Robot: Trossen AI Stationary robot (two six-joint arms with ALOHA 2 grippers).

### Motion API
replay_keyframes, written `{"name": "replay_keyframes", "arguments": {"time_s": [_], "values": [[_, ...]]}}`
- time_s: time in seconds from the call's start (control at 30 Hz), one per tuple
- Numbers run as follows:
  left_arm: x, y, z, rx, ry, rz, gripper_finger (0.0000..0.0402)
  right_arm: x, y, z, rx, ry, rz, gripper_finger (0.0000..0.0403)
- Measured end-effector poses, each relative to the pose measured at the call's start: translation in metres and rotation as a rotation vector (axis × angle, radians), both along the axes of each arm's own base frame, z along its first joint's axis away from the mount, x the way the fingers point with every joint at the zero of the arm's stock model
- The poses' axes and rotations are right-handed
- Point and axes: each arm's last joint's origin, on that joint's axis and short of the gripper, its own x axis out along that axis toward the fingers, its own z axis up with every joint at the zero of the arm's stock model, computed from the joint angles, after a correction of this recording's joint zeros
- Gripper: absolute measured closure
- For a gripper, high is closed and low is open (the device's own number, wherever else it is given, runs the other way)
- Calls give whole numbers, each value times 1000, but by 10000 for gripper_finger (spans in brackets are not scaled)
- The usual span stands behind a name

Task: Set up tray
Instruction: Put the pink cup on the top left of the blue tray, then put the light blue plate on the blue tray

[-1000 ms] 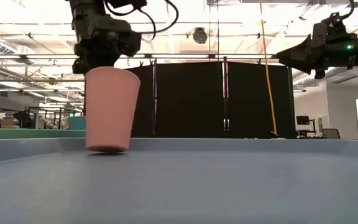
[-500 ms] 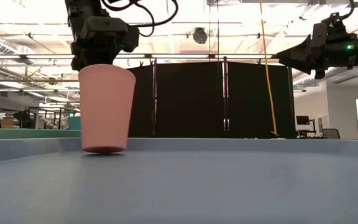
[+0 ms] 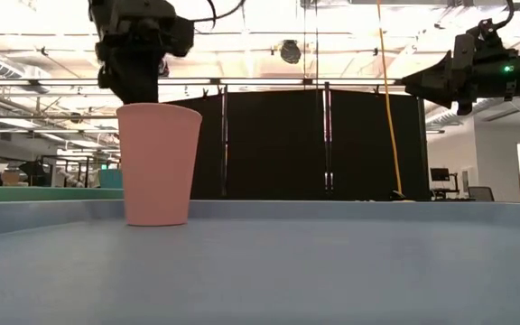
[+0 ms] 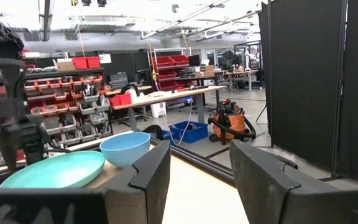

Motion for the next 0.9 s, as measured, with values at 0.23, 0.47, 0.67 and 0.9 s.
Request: {"name": "replay_keyframes", "arguments": {"time_s": [0.23,0.47,0.67,0.9], "values": [[-23,4,19,11,10,53,252,0,0,-1,3,8,0,245],[-47,2,5,-5,224,155,252,0,0,-2,6,19,1,245],[-53,-10,-26,-61,248,115,252,0,0,-2,6,21,1,245],[-67,-14,-59,-44,274,185,252,0,0,-2,5,22,0,245]]}}
